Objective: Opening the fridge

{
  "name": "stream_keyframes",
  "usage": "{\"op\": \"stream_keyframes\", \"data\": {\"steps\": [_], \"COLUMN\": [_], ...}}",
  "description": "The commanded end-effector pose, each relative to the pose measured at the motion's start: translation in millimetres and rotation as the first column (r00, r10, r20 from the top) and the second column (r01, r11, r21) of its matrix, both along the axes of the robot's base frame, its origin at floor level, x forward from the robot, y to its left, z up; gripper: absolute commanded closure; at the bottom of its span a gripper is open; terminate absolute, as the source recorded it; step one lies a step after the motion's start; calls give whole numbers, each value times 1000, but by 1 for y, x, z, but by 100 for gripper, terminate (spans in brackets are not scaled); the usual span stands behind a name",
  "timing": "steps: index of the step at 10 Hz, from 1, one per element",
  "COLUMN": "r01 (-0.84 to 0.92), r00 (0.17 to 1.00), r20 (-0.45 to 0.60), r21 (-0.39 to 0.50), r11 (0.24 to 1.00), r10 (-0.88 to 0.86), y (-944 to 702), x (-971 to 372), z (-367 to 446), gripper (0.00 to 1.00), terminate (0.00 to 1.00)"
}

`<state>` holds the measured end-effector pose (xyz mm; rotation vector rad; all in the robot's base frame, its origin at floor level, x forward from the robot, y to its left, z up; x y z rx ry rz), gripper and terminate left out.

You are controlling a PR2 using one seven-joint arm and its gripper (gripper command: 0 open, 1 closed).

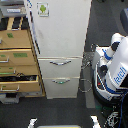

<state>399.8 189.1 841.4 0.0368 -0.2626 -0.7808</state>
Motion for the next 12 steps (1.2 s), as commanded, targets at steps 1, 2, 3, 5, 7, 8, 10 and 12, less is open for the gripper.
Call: {"op": "stream_keyframes", "data": {"steps": [1,2,3,5,7,8,10,12], "r01": [0,-10,-26,-42,-48,-53,-139,-192], "r00": [1000,1000,999,999,999,998,982,972], "r20": [-25,-23,-20,-29,-11,-33,-143,-144], "r21": [-18,-34,-37,-84,-89,-84,-95,-46], "r11": [1000,999,999,996,995,995,986,980], "r10": [0,9,26,40,47,51,124,183], "y": [2,3,2,-13,-21,-22,-16,-7], "x": [10,24,41,71,99,113,164,185], "z": [1,3,2,10,17,17,23,26], "gripper": [0,0,0,0,0,0,0,0], "terminate": [0,0,0,0,0,0,0,0]}}
